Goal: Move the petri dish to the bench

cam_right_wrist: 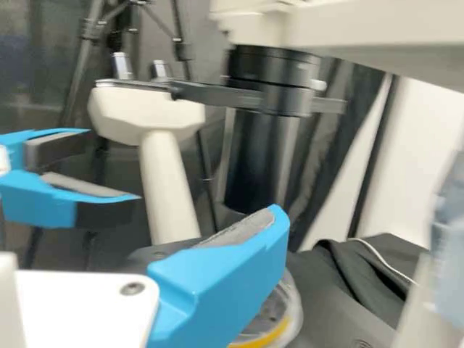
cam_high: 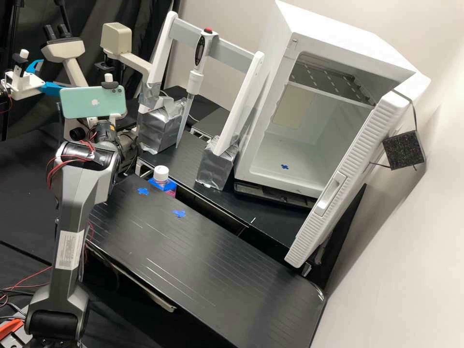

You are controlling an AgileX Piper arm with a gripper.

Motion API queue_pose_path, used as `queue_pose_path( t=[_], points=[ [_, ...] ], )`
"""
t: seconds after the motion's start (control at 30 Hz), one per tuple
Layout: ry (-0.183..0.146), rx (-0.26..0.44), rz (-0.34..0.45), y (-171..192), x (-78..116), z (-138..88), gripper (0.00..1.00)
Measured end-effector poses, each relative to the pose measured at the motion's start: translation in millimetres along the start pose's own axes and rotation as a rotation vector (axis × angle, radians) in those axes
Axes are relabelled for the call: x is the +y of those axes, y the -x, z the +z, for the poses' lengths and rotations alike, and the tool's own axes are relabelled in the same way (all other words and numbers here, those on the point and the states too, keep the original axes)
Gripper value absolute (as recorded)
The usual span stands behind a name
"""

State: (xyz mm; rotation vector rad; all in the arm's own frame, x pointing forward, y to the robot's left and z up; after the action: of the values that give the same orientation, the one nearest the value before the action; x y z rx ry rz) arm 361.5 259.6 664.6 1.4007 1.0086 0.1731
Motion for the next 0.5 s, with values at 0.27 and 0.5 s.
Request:
queue_pose_path(
  t=[0.27, 0.5],
  points=[
    [-0.026, -0.046, 0.008, -12, -0.9, 9, 1.00],
    [-0.039, -0.104, -0.033, -21, -14.2, 20, 1.00]
  ],
)
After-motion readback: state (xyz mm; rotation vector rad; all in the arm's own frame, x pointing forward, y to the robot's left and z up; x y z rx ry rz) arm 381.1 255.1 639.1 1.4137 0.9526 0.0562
